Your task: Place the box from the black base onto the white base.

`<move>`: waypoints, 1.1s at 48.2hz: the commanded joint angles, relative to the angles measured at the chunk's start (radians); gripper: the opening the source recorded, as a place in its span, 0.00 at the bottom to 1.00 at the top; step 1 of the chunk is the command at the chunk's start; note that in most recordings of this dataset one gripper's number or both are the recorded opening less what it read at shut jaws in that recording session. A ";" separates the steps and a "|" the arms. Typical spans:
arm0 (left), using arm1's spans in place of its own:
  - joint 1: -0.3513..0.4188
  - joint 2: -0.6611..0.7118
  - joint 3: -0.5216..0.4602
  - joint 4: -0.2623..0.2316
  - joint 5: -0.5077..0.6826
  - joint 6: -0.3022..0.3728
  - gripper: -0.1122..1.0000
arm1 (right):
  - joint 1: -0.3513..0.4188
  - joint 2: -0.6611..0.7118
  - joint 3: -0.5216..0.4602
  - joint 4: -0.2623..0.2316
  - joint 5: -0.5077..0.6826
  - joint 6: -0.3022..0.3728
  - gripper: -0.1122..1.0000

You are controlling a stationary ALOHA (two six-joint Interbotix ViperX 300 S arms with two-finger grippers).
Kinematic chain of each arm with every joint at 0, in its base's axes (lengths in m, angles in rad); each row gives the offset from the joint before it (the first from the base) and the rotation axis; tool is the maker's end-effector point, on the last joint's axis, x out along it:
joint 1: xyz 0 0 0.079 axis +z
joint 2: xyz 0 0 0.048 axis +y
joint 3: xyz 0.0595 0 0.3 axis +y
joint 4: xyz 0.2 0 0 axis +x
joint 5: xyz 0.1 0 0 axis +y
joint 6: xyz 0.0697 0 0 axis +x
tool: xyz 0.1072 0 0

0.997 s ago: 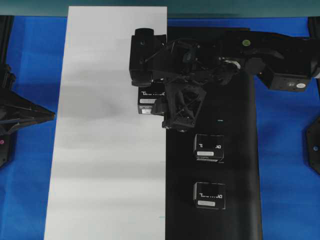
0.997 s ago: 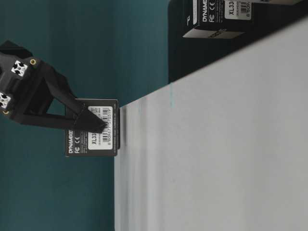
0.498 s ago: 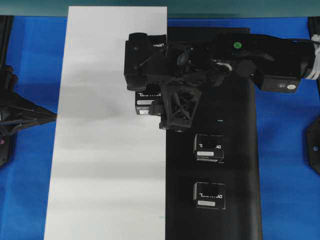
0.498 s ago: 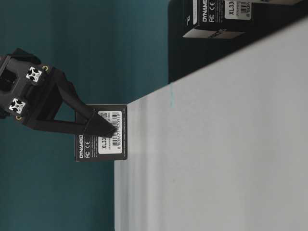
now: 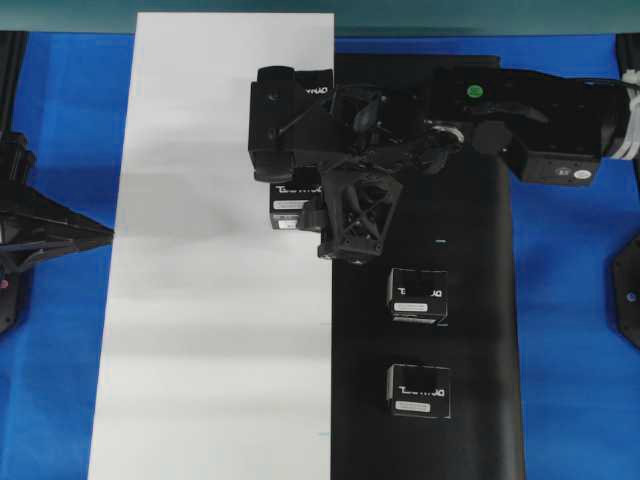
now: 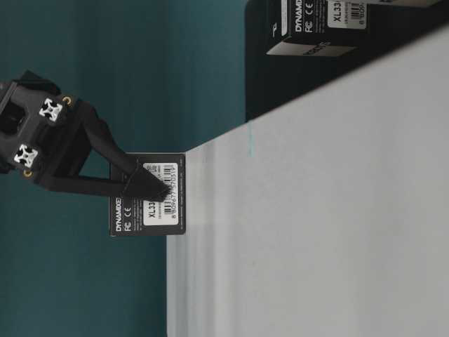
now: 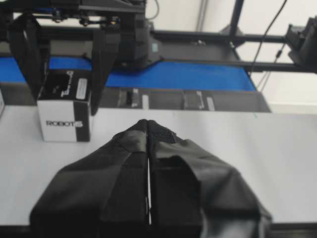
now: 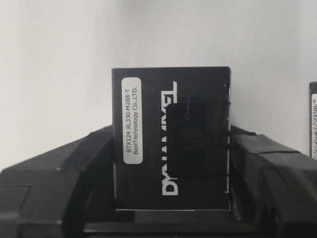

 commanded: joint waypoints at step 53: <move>-0.011 -0.043 -0.031 0.003 0.091 0.000 0.06 | 0.002 -0.216 0.167 0.003 -0.347 0.130 1.00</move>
